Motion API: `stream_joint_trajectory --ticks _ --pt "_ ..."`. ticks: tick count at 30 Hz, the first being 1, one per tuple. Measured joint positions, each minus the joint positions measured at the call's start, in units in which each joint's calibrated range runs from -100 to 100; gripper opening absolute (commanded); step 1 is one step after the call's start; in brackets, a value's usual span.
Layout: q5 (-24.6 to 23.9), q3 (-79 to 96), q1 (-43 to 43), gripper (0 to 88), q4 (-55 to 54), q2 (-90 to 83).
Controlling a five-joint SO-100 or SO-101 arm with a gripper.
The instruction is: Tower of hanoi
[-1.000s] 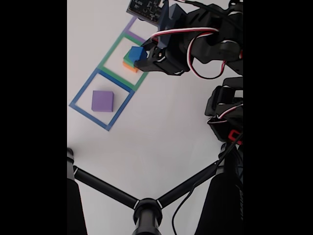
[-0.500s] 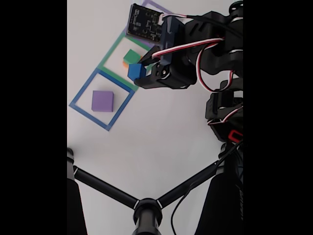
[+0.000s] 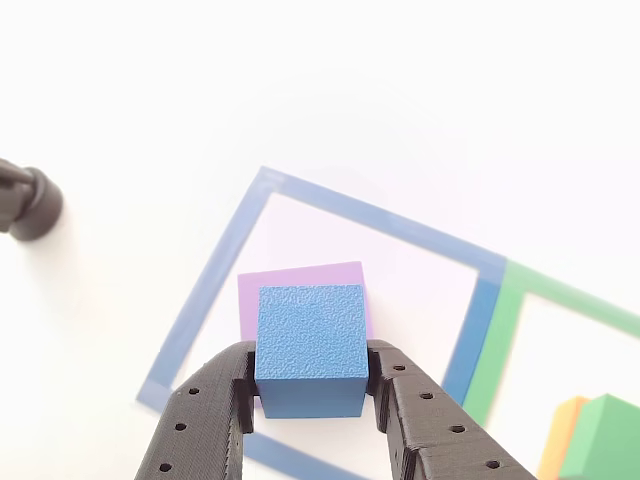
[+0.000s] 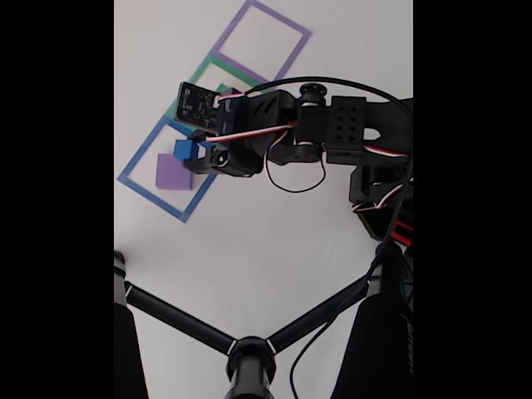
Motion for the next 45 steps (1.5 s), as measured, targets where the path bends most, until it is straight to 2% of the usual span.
stream_joint_trajectory --ticks 8,15,21,45 --pt "0.0 11.7 0.0 3.2 -33.5 14.0" --pt "0.0 12.1 0.2 3.4 -48.8 25.4" --pt "0.0 12.2 0.9 3.4 -54.9 30.4" --pt "0.0 14.4 -0.5 4.0 -62.3 36.6"
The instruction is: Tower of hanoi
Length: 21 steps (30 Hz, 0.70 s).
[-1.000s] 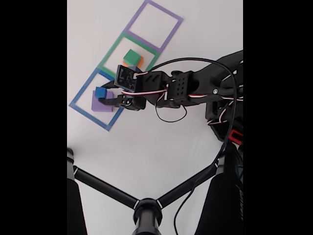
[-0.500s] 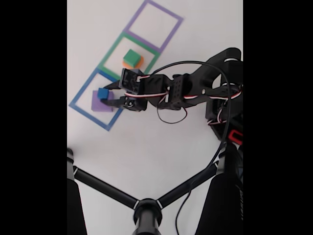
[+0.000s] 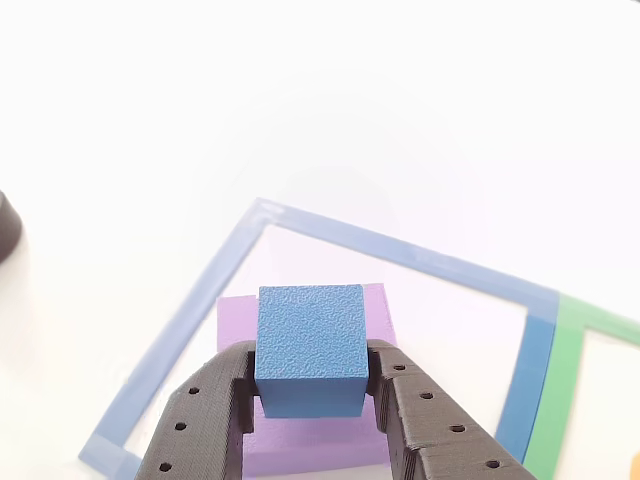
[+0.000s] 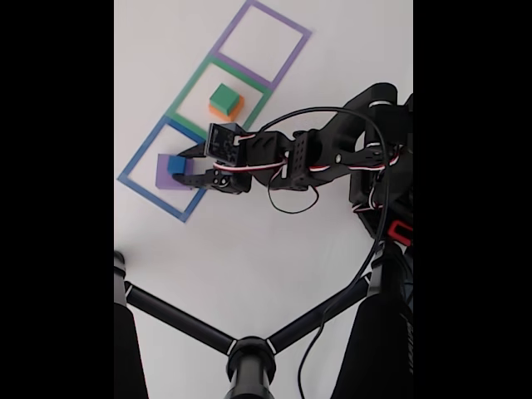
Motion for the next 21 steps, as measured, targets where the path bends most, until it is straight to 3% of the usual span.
stream_joint_trajectory --ticks 21 --pt "0.0 -0.1 -0.2 6.0 -3.4 4.2"
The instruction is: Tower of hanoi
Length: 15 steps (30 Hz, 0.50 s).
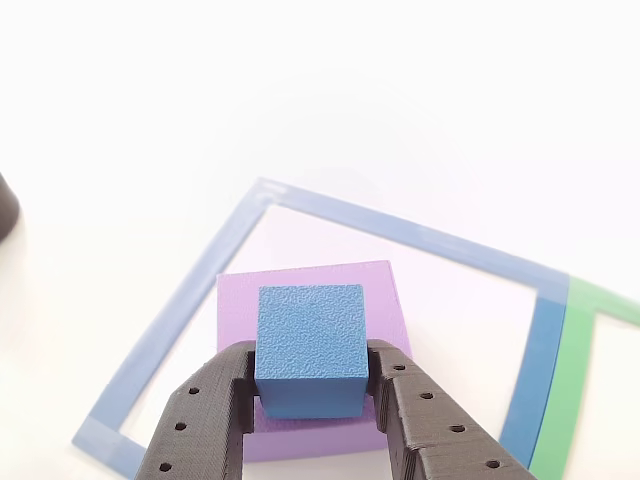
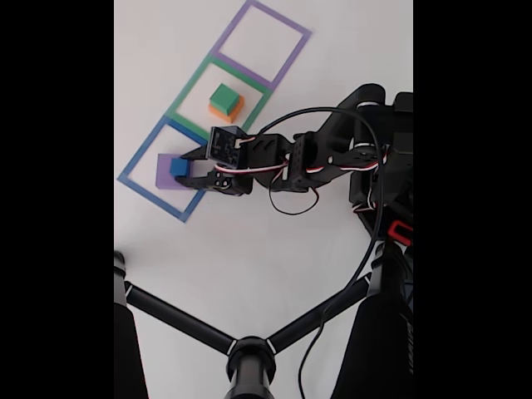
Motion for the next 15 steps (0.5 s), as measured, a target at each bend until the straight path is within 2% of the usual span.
stream_joint_trajectory --ticks 3,7,15 --pt "0.0 -0.2 0.0 13.3 0.0 0.7" --pt "0.0 -0.8 0.0 18.8 -0.2 1.2" --pt "0.0 -1.7 0.0 22.7 -0.8 1.7"
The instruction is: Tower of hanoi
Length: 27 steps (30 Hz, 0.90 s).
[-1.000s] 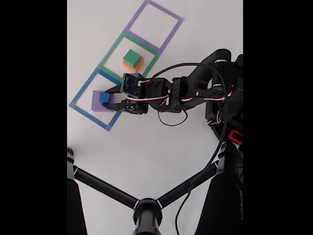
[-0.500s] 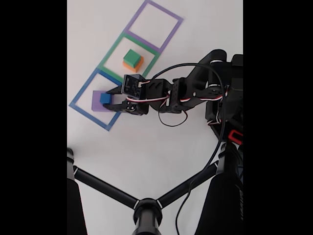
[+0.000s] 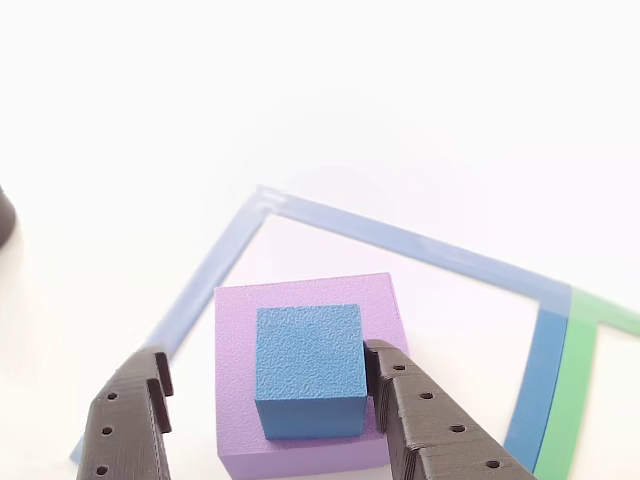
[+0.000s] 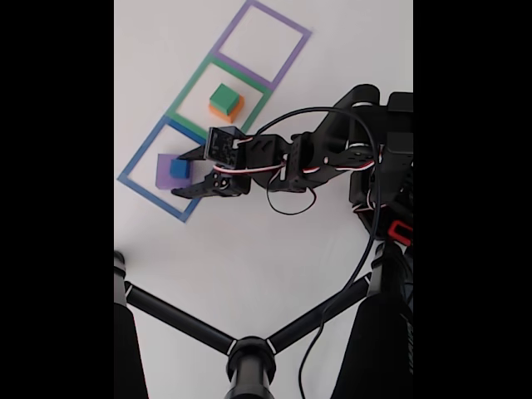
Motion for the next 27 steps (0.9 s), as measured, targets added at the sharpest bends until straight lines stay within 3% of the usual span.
stream_joint_trajectory --ticks 7,12,16,20,27 --pt "0.0 -0.3 0.0 22.2 1.5 -2.5" --pt "0.0 -0.3 1.9 20.7 12.8 -12.9" --pt "0.0 -1.4 2.8 15.9 27.7 -24.7" --pt "0.0 -4.7 5.0 5.7 46.1 -37.4" --pt "0.0 -18.1 9.2 2.9 80.7 -50.4"
